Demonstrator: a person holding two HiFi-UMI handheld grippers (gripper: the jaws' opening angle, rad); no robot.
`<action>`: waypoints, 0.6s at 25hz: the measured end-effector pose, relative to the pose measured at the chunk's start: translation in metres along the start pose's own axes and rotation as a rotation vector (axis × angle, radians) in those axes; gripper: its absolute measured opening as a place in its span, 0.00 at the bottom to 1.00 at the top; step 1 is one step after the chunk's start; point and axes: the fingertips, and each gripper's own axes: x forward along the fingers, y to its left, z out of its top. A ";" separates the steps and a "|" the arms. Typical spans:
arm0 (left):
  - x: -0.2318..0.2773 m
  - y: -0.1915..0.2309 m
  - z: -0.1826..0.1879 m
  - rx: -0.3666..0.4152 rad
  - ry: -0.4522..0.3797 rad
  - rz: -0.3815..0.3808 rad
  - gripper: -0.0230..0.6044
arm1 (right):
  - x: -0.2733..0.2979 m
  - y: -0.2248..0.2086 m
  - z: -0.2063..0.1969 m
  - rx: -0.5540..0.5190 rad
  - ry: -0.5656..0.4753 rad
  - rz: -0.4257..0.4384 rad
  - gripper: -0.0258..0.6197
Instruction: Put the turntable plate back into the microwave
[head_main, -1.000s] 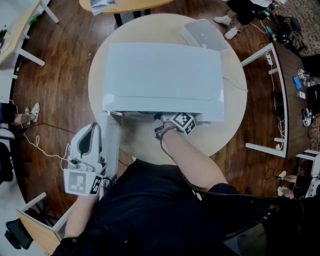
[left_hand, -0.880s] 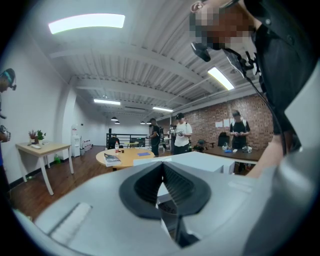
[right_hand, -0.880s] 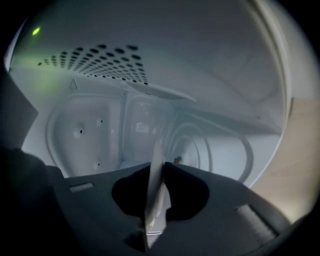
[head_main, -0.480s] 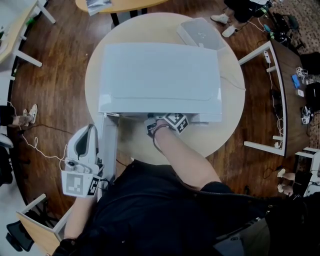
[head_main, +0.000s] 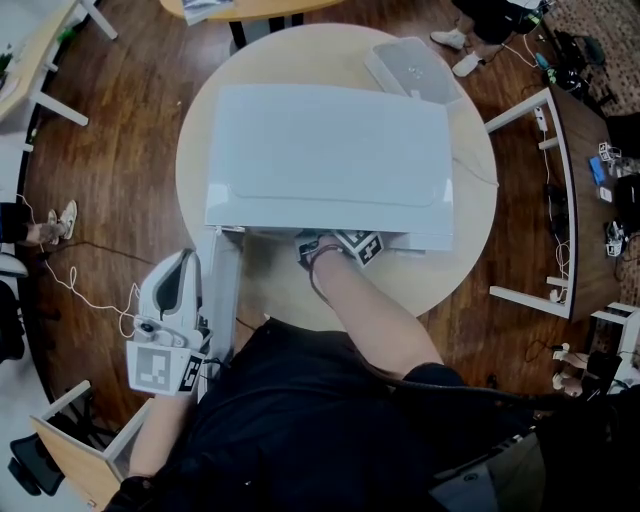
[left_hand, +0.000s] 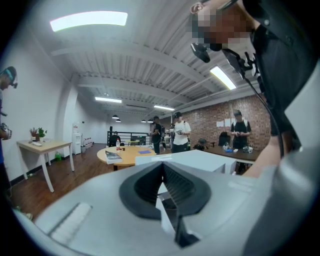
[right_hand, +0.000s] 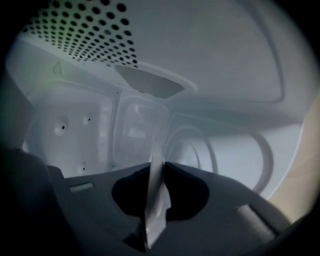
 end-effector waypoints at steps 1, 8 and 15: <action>0.000 0.000 0.000 -0.001 0.001 -0.003 0.04 | 0.000 -0.001 0.001 0.001 -0.004 -0.003 0.09; 0.003 -0.003 -0.002 0.001 0.008 -0.010 0.04 | 0.003 -0.006 0.006 0.022 -0.029 -0.018 0.09; 0.036 -0.028 0.000 -0.071 -0.071 0.009 0.04 | 0.006 -0.044 0.031 0.056 -0.082 -0.085 0.09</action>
